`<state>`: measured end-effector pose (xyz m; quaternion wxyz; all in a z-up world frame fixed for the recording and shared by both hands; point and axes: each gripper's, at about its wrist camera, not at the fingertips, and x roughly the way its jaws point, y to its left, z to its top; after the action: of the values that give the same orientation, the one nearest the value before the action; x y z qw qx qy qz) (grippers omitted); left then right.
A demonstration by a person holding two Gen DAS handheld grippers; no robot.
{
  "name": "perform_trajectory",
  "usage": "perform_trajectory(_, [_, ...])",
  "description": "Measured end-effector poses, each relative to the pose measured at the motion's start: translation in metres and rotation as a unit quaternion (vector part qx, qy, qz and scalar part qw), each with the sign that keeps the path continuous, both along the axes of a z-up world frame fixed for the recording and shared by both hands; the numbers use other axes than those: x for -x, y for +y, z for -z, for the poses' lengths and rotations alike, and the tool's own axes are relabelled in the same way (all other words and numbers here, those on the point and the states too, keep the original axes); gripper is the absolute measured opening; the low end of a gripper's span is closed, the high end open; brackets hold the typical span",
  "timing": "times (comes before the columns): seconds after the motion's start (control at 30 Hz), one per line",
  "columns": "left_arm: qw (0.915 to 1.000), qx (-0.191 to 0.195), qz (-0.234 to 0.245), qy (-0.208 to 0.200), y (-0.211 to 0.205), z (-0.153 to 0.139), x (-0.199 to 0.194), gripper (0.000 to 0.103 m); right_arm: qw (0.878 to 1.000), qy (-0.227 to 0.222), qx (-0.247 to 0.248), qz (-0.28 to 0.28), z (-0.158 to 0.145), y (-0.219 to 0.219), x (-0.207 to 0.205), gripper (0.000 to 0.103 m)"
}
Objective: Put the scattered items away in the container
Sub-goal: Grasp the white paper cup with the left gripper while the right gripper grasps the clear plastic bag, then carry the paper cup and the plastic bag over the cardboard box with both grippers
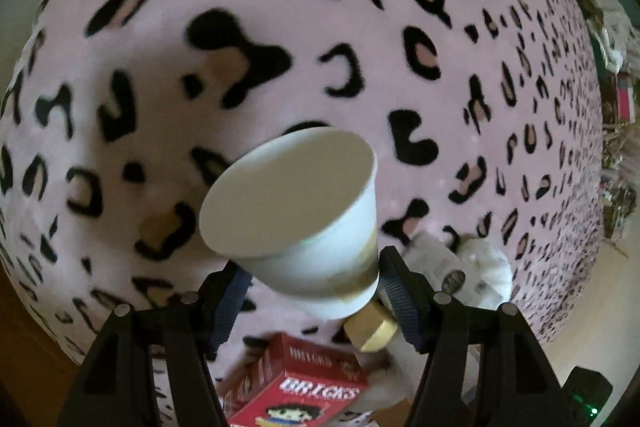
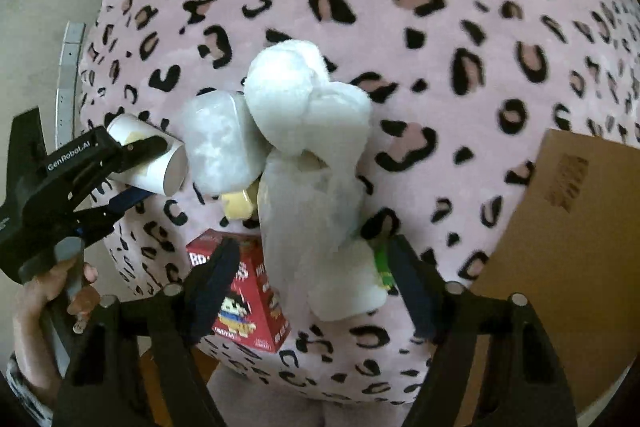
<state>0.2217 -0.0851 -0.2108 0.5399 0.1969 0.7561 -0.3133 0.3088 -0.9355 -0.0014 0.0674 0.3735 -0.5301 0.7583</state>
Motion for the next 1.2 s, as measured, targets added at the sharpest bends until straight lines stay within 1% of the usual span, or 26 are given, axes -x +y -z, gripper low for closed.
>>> perform_trajectory(0.03, [1.0000,-0.002,0.008,-0.003,-0.003,0.002,0.002,0.067,1.000,-0.003,0.003,0.017,-0.004,-0.005,0.003,0.062])
perform_trajectory(0.1, [0.9995,-0.006,0.027,-0.012,-0.009,0.005,0.004,0.067,0.999,-0.011,0.008,0.037,-0.013,-0.013,0.010,0.051])
perform_trajectory(0.13, [0.9990,-0.010,0.039,-0.022,-0.011,0.006,0.004,0.067,0.999,-0.014,0.010,0.043,-0.015,-0.015,0.012,0.048])
perform_trajectory(0.17, [0.9983,-0.013,0.048,-0.030,-0.012,0.007,0.004,0.067,0.997,-0.017,0.010,0.074,-0.016,-0.016,0.013,0.043])
perform_trajectory(0.2, [0.9974,-0.017,0.059,-0.038,-0.014,0.009,0.004,0.067,0.993,-0.017,0.008,0.116,-0.016,-0.017,0.015,0.040])
perform_trajectory(0.23, [0.9964,-0.021,0.070,-0.044,-0.014,0.010,0.003,0.066,0.992,-0.013,0.003,0.124,-0.015,-0.018,0.015,0.038])
perform_trajectory(0.27, [0.9955,-0.023,0.077,-0.049,-0.014,0.010,0.001,0.066,0.988,-0.010,-0.001,0.152,-0.012,-0.018,0.015,0.034])
perform_trajectory(0.3, [0.9947,-0.024,0.084,-0.054,-0.014,0.009,0.000,0.065,0.981,-0.009,-0.005,0.192,-0.010,-0.017,0.016,0.032])
perform_trajectory(0.4, [0.9911,-0.026,0.110,-0.071,-0.011,0.001,-0.002,0.065,0.977,-0.013,-0.011,0.214,-0.003,-0.013,0.010,0.031])
perform_trajectory(0.43, [0.9895,-0.023,0.121,-0.075,-0.009,-0.004,-0.002,0.065,0.973,-0.014,-0.012,0.229,-0.001,-0.011,0.007,0.031])
perform_trajectory(0.57, [0.9811,-0.015,0.170,-0.092,0.002,-0.024,0.008,0.065,0.970,-0.015,-0.023,0.242,0.015,-0.001,-0.007,0.031])
perform_trajectory(0.7, [0.9753,-0.011,0.199,-0.095,0.019,-0.041,0.020,0.065,0.968,-0.012,-0.034,0.250,0.031,0.008,-0.024,0.031])
perform_trajectory(0.83, [0.9694,-0.005,0.226,-0.095,0.038,-0.062,0.036,0.065,0.964,-0.015,-0.043,0.263,0.044,0.017,-0.038,0.031])
perform_trajectory(0.97, [0.9629,0.007,0.251,-0.099,0.053,-0.084,0.052,0.065,0.962,-0.017,-0.056,0.266,0.059,0.031,-0.051,0.030])
perform_trajectory(1.03, [0.9585,0.013,0.266,-0.103,0.057,-0.098,0.067,0.065,0.954,-0.019,-0.065,0.292,0.068,0.039,-0.055,0.030])
perform_trajectory(1.2, [0.9475,0.030,0.300,-0.107,0.070,-0.124,0.096,0.065,0.951,-0.021,-0.083,0.296,0.086,0.058,-0.073,0.030])
